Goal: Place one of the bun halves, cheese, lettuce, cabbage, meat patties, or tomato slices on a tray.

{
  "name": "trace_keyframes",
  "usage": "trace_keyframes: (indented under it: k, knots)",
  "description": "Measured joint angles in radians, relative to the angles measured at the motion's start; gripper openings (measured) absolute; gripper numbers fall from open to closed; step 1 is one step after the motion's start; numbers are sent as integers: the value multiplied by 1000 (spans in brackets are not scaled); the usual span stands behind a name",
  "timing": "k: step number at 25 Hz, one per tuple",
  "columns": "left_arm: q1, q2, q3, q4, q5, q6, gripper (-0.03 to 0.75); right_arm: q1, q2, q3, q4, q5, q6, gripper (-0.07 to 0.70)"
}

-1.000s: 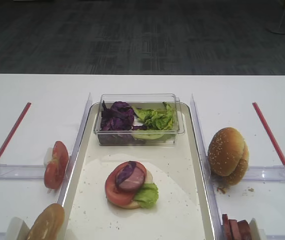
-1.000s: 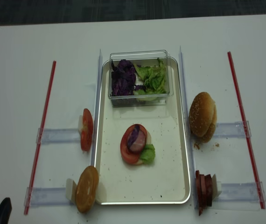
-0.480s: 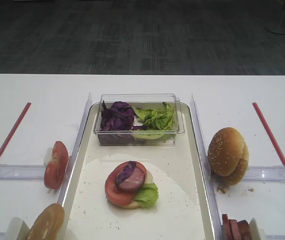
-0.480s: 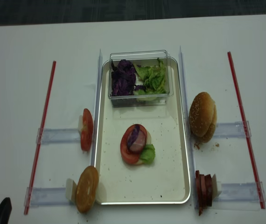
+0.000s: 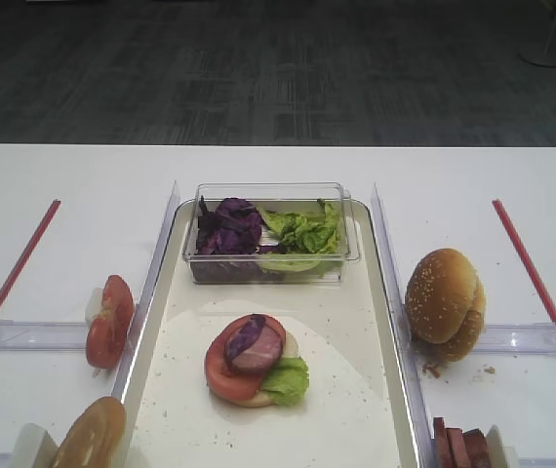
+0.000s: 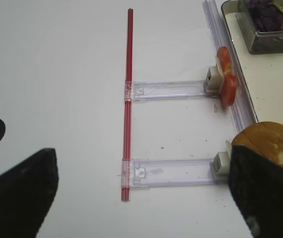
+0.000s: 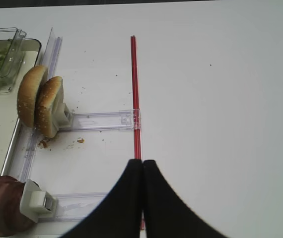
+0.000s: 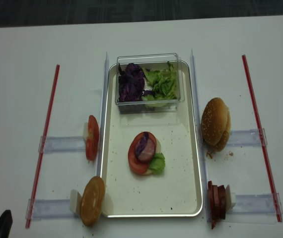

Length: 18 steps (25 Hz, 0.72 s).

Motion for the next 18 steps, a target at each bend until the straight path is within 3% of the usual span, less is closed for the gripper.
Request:
trace_keyframes:
  k: [18]
  knots:
    - [0,0,0,7,0,0,638,0,0,0,0,0,0,364]
